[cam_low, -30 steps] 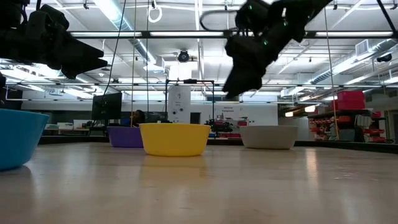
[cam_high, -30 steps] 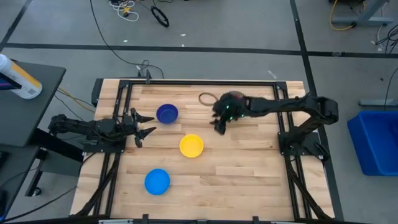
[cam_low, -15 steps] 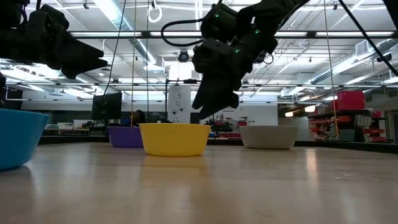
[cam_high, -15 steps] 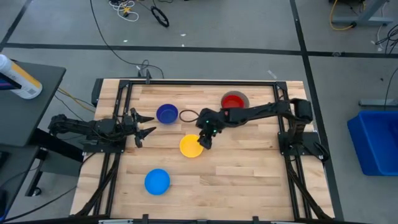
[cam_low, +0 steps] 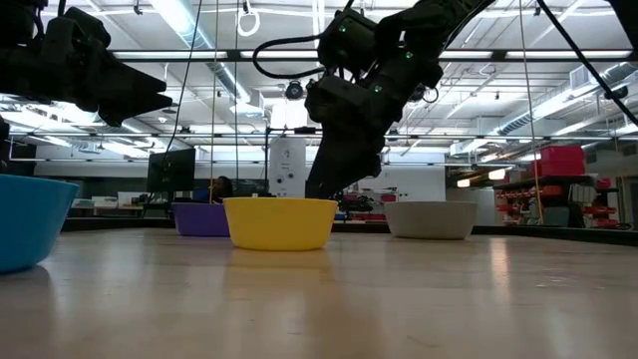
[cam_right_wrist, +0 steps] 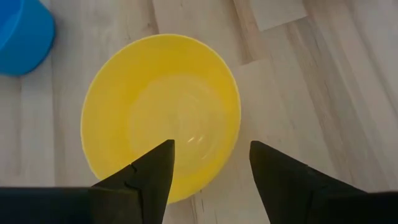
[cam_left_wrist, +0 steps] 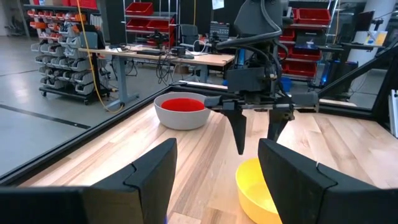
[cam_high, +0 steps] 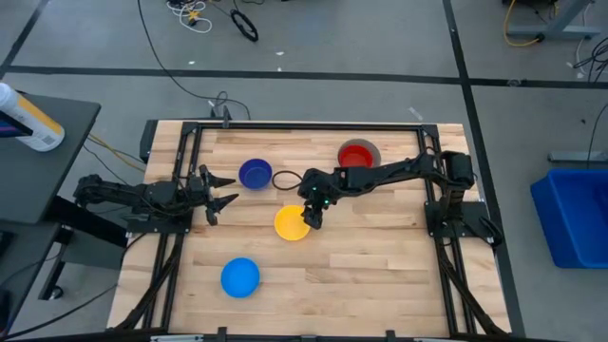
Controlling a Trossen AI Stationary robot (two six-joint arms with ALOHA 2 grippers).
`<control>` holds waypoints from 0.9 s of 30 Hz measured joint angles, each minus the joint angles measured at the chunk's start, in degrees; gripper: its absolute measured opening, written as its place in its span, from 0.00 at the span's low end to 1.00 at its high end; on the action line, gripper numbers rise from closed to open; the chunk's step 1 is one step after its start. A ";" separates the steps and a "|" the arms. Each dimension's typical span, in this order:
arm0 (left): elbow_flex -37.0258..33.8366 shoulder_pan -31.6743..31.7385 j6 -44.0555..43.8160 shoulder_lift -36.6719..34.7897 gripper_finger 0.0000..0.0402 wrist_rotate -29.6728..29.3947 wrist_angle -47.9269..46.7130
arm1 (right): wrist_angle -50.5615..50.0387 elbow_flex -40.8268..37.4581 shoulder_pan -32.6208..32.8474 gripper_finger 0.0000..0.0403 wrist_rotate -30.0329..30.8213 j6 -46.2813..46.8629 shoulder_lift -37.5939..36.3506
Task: Nest bowls inside each other
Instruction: Stack the yellow bowl on the orange bowl
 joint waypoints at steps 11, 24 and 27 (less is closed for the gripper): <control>-0.02 0.00 -0.08 0.00 0.58 0.00 0.00 | 1.85 -0.02 0.23 0.52 -0.32 -0.11 4.10; -0.04 0.00 -0.08 0.00 0.58 0.00 -0.04 | 4.16 -0.02 2.33 0.03 1.15 0.91 3.97; -0.04 0.00 -0.08 0.00 0.58 0.01 -0.04 | 4.04 -0.02 3.15 0.02 2.99 1.53 3.95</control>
